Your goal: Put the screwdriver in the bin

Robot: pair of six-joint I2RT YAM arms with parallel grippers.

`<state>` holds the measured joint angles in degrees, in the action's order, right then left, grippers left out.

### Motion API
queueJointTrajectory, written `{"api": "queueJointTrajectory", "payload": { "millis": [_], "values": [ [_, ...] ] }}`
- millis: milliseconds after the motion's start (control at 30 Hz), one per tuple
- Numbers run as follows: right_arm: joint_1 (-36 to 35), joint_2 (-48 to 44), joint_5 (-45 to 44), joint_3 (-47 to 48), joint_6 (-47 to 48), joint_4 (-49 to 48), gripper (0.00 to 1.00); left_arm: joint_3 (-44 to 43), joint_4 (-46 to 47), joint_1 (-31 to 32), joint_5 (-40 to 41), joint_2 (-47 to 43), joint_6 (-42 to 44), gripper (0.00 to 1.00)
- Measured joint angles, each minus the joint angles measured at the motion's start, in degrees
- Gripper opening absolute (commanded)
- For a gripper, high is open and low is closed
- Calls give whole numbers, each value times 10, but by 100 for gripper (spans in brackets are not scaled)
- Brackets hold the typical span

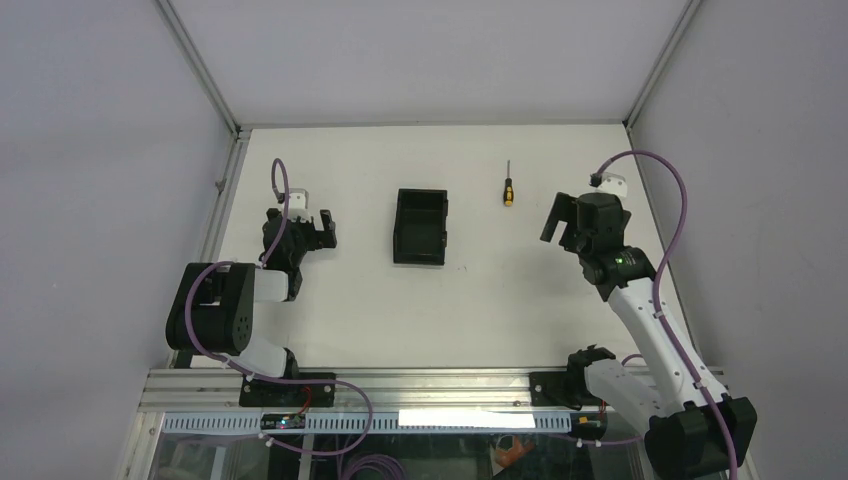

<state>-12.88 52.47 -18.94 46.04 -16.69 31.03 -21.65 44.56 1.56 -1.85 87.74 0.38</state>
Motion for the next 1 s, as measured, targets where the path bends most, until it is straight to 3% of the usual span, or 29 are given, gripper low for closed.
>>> {"api": "queueJointTrajectory", "payload": {
  "millis": [267,400,533,667,1000],
  "values": [
    [0,0,25,0,-10,-22,100,0,0,0,0,0,0,99],
    [0,49,74,9,-7,-65,100,0,0,0,0,0,0,99],
    [0,181,111,86,0,-70,100,0,0,0,0,0,0,99],
    [-1,349,129,228,7,-59,99,0,0,0,0,0,0,99],
    [-4,645,119,469,14,26,79,0,0,0,0,0,0,99]
  ]
}}
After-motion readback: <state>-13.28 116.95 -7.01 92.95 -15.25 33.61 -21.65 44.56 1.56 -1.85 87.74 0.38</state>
